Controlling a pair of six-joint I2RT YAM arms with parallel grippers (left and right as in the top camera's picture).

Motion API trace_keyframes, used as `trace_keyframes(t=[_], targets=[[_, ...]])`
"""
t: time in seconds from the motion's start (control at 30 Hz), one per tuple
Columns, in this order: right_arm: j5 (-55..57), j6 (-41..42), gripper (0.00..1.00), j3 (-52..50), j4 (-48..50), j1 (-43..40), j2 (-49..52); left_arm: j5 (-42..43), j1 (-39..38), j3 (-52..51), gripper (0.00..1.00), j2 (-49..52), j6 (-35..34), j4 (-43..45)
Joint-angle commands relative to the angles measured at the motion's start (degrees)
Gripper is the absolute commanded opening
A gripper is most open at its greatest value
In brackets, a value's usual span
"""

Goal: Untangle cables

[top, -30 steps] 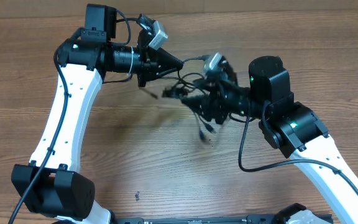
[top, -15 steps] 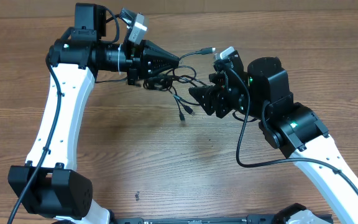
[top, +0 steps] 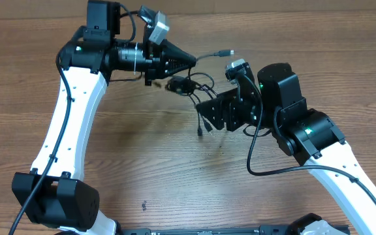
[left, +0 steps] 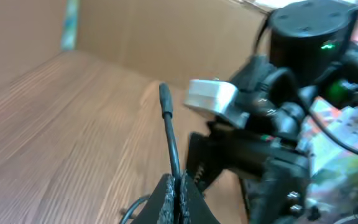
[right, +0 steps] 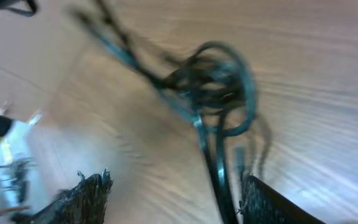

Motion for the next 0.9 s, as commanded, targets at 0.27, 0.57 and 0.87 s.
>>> trace_keyframes(t=[0.27,0.57,0.87], targets=[[17.4,-11.6,0.69,0.5,-4.6,0.1,-1.0,12.4,1.0,0.7,0.04,-0.4,-30.0,21.2],[20.1,-11.9,0.72,0.5,-6.6,0.1,-1.0,10.6,13.2,0.7,0.04,-0.4,-30.6,24.2],[11.5,-9.6,0.76,0.5,1.3,-0.7,-1.9,12.4,14.4,0.7,0.04,-0.4,-27.9,23.6]])
